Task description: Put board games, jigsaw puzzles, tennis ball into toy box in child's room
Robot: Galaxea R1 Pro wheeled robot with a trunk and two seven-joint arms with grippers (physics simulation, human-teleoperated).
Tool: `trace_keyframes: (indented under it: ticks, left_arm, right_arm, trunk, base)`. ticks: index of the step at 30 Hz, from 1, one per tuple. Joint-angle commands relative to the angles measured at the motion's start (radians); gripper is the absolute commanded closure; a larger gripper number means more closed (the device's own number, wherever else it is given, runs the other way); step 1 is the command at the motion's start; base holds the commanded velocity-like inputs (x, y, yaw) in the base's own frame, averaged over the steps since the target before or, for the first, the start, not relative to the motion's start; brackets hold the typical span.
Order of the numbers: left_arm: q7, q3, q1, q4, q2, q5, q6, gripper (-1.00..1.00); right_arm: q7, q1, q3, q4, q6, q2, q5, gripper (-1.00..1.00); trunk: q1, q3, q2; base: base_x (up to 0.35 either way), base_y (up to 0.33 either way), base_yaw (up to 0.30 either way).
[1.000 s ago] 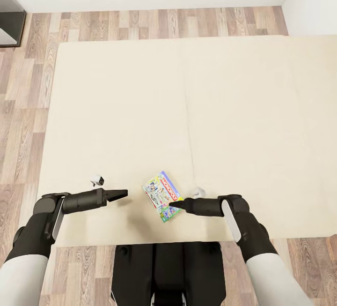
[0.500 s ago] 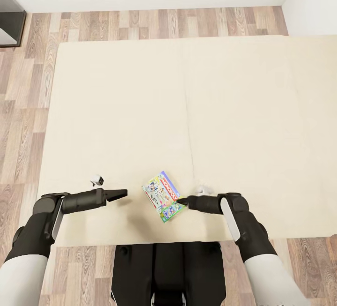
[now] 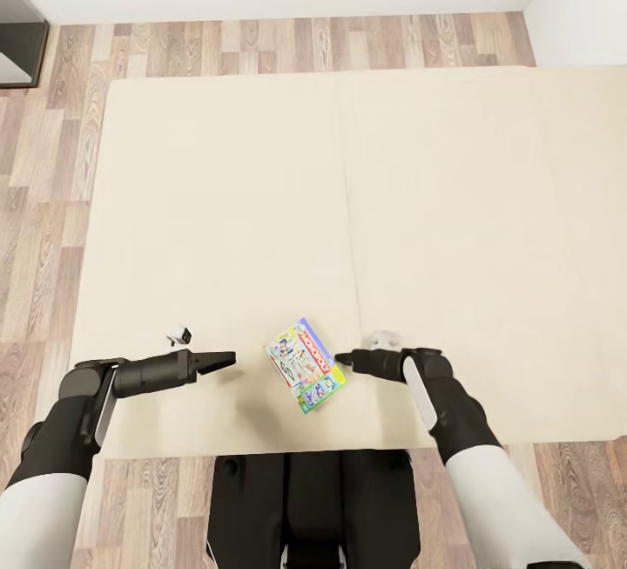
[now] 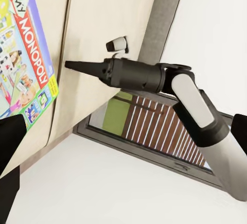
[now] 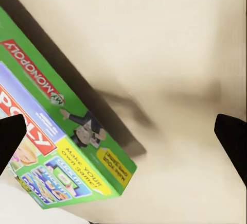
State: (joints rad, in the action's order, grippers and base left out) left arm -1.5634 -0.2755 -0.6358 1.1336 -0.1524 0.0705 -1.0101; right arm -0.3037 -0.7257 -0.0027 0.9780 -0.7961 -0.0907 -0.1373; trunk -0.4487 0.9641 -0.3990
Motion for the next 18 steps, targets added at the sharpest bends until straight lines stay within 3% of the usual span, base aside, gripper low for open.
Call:
trace_keyframes:
  ticks: [1,6,13,18]
  left_arm:
    - [-0.007,-0.001,-0.001,0.000,0.001,0.008,-0.010,-1.00]
    - [-0.007,-0.001,-0.001,0.000,0.001,0.008,-0.009,-1.00]
    - [-0.007,-0.001,-0.001,0.000,0.001,0.008,-0.009,-1.00]
    - [-0.007,-0.001,-0.002,0.000,0.001,0.008,-0.008,-1.00]
  right_arm:
    - [-0.003,-0.001,0.000,-0.022,0.009,-0.003,-0.034,-1.00]
    - [-0.002,-0.004,0.002,-0.047,0.037,-0.026,-0.030,-1.00]
    - [-0.005,-0.003,0.004,-0.076,0.045,-0.033,-0.039,-1.00]
    - [-0.016,0.007,0.011,-0.083,0.095,-0.054,-0.042,-1.00]
  trunk:
    - [-0.001,0.001,-0.001]
    - [-0.001,0.001,-0.001]
    - [-0.001,0.001,-0.001]
    - [-0.001,0.001,-0.001]
  base:
    - [0.000,0.000,0.000]
    - [0.000,0.000,0.000]
    - [0.000,0.000,0.000]
    - [0.000,0.000,0.000]
